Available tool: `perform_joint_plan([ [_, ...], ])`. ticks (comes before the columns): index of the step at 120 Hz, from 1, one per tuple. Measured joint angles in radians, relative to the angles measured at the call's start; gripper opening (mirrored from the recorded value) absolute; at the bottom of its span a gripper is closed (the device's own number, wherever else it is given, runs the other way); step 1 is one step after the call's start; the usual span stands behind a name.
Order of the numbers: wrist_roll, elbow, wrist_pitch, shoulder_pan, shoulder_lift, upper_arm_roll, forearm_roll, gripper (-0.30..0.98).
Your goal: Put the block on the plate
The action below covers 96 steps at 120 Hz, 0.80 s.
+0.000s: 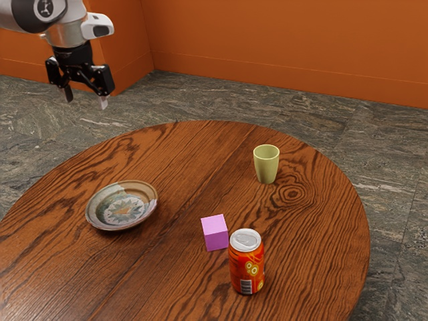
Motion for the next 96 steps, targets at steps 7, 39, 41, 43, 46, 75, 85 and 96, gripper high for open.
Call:
perform_joint_plan([
  [7, -0.007, 0.000, 0.002, 0.002, 0.000, 0.000, 0.001, 0.69],
  [39, -0.028, -0.009, 0.006, -0.008, -0.020, 0.002, 0.003, 0.69],
  [41, -0.029, -0.012, 0.007, -0.014, -0.019, 0.002, 0.003, 0.69],
  [43, -0.031, -0.014, 0.008, -0.022, -0.017, 0.002, 0.004, 0.69],
  [46, -0.033, -0.016, 0.009, -0.038, -0.013, 0.002, 0.003, 0.69],
  [75, -0.140, -0.116, 0.129, -0.204, 0.069, 0.001, -0.018, 0.69],
  [85, -0.195, -0.144, 0.174, -0.249, 0.102, 0.001, -0.029, 0.69],
  [96, -0.259, -0.155, 0.225, -0.272, 0.148, 0.001, -0.038, 0.69],
])
